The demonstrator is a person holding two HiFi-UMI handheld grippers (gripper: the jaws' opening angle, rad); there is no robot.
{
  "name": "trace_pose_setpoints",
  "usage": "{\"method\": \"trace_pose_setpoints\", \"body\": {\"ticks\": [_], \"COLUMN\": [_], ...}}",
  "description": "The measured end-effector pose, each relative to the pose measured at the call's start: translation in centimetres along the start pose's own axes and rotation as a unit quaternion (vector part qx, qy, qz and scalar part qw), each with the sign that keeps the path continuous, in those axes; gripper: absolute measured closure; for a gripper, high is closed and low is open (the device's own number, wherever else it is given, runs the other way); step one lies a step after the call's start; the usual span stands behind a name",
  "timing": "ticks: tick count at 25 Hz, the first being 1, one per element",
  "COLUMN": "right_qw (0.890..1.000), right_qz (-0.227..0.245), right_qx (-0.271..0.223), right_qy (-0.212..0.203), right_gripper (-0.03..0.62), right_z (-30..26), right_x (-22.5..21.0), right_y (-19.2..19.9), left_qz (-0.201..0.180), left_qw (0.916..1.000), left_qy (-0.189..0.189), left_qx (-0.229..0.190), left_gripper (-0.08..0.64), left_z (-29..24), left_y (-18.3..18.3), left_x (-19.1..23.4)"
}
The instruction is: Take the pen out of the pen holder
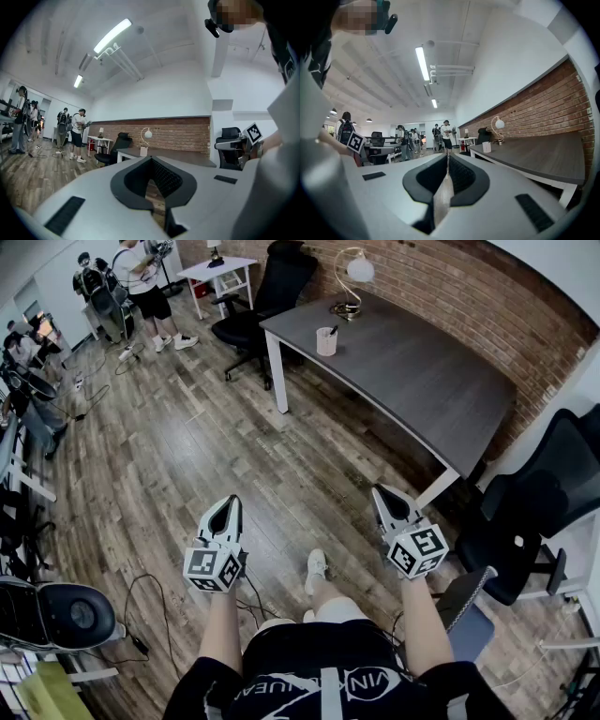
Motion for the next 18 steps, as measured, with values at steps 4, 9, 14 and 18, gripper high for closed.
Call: {"method": "trace_pose_setpoints", "body": {"ticks": [4, 9, 14, 18], "right_qw": [1.0, 1.0, 1.0, 1.0], "right_qz": [-0.001, -0.003, -0.007, -0.01], "right_qx": [0.004, 0.006, 0.006, 0.008], "right_qy": [-0.007, -0.009, -0.016, -0.022], "right_gripper": [0.561, 0.561, 0.561, 0.561], "right_z": [-1.4, -3.8, -6.2, -8.2], "right_x": [-1.2, -2.6, -4.3, -5.8], "right_y": [0.1, 0.0, 0.1, 0.0], "left_qz": [0.004, 0.004, 0.003, 0.004], "left_qw": [1.0, 1.0, 0.9999, 0.9998], "left_qy": [-0.003, 0.002, -0.001, -0.004], "left_qx": [0.002, 0.007, 0.011, 0.018], "left_gripper": [0.548, 0.548, 0.548, 0.548], "left_z": [-1.7, -4.1, -6.8, -8.9], "left_y": [0.1, -0.1, -0.2, -0.2], "left_x": [0.3, 1.2, 2.1, 2.7]}}
Point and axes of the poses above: the fingertips, and each gripper's own axes: z backward along the fingers, x to its left, y out of its underside, the point moved 9 cm from there along z, backward along the fingers, and after that the axes turned 9 degrees about -y, right-handed, at the moved point
